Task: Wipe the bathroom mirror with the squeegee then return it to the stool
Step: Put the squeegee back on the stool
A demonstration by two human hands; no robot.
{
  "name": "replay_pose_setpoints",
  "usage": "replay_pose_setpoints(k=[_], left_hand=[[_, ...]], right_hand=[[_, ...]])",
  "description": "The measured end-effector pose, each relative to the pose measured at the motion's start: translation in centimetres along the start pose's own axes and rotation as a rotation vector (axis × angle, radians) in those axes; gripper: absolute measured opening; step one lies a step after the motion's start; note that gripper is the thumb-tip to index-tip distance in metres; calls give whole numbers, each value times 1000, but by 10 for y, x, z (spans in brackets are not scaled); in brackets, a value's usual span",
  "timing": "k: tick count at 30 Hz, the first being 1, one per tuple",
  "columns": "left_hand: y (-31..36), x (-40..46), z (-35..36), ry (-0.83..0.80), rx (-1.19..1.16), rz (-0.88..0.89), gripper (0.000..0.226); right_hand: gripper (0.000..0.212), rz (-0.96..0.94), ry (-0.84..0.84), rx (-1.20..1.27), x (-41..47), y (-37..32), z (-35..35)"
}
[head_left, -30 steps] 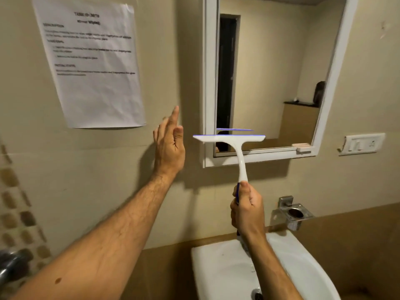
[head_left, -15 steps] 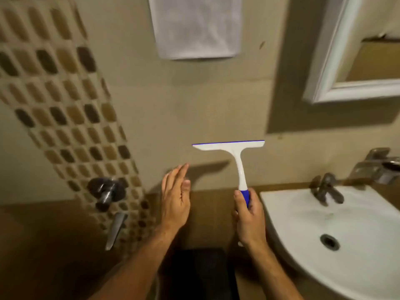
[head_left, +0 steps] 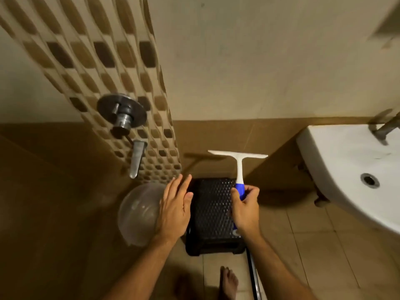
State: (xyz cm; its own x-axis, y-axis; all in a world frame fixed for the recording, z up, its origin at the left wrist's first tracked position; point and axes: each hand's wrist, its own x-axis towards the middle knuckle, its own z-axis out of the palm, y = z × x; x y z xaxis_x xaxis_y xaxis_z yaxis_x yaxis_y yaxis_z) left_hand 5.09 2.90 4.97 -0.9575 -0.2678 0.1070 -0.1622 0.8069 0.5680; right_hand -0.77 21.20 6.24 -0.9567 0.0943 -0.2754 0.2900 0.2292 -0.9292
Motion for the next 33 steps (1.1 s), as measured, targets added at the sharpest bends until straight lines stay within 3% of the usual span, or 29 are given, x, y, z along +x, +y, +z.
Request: replay_pose_setpoints(k=[9,16,20,33], left_hand=[[-59,-28,87,-200,43,-95,58],[-81,-29,144,-268,75,-123,60],[-93,-19,174,-293,113,-64,55],[-130,-29,199,-306,106,-141,56]], right_hand=[[17,106,-29,-331,27,128,35],[23,166,-100,-343,63,182,52],[11,158,-53,-350,91,220,70],[30,258,-152,-397,119,273,76]])
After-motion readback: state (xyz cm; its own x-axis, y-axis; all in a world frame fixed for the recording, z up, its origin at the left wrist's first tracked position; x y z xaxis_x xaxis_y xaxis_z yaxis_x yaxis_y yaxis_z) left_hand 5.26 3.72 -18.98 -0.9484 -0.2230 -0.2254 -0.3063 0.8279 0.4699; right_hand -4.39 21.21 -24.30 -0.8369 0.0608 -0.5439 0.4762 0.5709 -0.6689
